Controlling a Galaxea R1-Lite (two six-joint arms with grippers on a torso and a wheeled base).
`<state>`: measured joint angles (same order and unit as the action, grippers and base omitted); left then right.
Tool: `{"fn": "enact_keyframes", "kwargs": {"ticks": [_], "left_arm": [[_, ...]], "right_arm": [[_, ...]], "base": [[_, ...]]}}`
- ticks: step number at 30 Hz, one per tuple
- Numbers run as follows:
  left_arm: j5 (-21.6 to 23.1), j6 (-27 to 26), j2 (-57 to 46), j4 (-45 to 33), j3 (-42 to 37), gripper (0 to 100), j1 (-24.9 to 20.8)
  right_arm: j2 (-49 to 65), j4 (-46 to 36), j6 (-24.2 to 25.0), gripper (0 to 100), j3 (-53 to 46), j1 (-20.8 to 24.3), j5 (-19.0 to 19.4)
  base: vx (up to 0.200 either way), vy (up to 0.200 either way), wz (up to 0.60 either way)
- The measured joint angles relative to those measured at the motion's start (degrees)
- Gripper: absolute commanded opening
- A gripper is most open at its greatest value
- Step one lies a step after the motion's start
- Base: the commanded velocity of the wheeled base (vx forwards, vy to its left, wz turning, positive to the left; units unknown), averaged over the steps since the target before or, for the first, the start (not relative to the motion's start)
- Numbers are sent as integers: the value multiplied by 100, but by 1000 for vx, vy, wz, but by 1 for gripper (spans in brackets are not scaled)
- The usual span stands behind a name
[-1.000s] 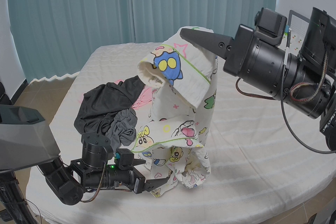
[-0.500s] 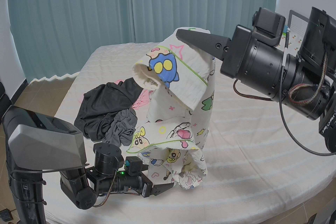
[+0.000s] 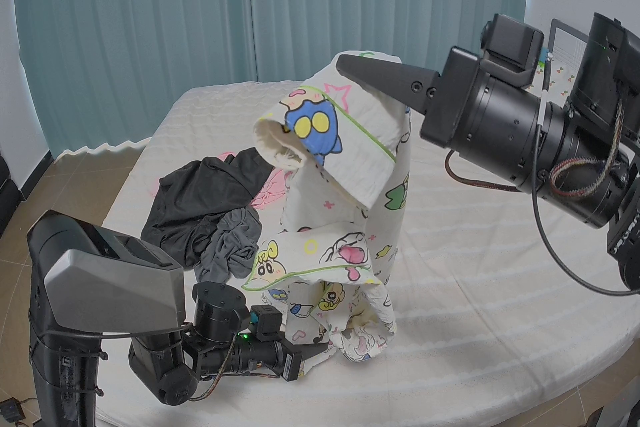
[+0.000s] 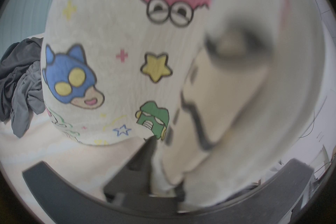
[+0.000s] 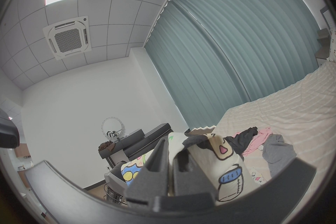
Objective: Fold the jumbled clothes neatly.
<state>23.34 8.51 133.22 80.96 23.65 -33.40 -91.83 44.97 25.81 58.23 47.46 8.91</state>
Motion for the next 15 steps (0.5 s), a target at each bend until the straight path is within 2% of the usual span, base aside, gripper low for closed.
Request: {"fn": "enact_keyframes", "kwargs": {"ticks": [8,15], "left_arm": [[-191,46,-141,661,-792,0,99],[-444,176,-1007,797,-1627,0,446]], "right_arm": [[134,0,82,0,-289,-383,-10],[383,-2,93,0,-879,-1119,-13]], "base": [[0,0,0],[0,0,0]]}}
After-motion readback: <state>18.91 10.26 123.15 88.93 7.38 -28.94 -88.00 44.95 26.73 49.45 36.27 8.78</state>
